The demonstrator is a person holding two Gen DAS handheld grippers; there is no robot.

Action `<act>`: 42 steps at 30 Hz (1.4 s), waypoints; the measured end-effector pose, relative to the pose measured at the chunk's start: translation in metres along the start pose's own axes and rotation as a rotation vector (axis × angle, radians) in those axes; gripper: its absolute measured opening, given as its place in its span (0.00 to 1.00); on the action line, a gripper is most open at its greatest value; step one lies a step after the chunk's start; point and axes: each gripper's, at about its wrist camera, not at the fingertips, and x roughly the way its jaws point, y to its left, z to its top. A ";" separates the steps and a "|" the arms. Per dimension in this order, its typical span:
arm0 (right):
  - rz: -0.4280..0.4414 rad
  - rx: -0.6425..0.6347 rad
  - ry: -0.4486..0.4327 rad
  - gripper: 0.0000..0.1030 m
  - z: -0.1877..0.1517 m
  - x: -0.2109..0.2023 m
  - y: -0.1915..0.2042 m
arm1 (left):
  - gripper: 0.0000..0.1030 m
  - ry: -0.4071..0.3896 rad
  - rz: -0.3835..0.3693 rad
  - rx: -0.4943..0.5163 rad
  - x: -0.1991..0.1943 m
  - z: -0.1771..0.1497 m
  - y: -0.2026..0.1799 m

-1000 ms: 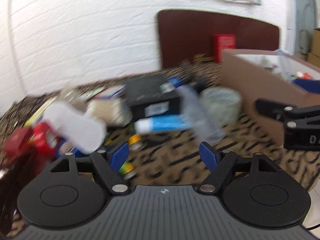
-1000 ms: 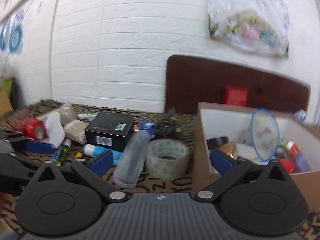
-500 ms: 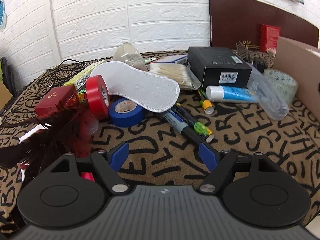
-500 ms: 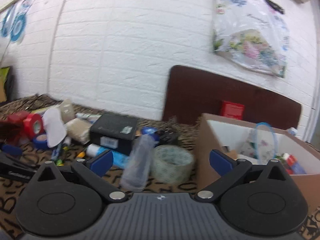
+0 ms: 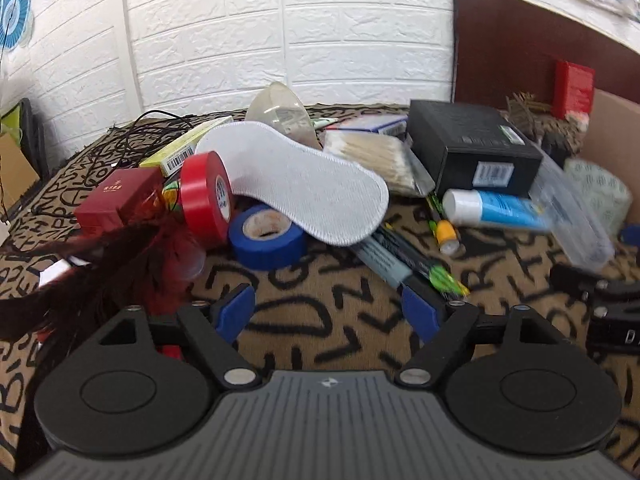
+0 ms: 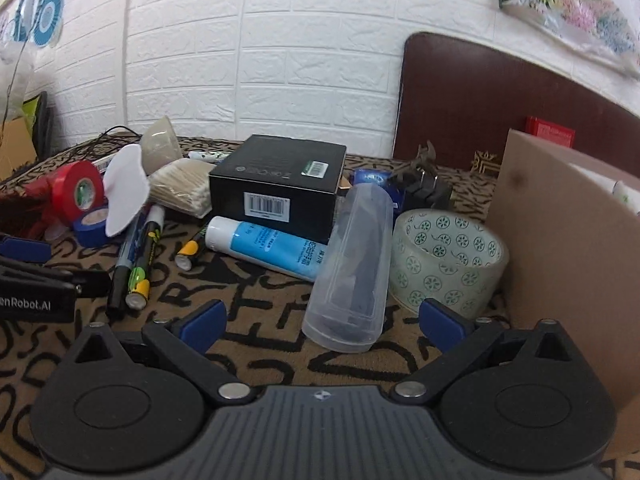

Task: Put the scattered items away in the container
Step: 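Lower the right gripper onto the clear plastic cup while the left lowers toward the blue tape roll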

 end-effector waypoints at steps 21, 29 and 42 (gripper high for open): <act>0.024 -0.063 0.090 1.00 0.018 0.036 0.003 | 0.99 0.107 0.130 -0.040 0.017 -0.005 0.042; 0.076 -0.014 0.123 1.00 0.020 0.055 -0.002 | 0.86 0.030 0.116 -0.105 -0.004 0.001 0.042; 0.075 -0.011 0.118 1.00 0.019 0.056 0.001 | 0.85 -0.083 0.095 0.215 0.006 -0.001 0.015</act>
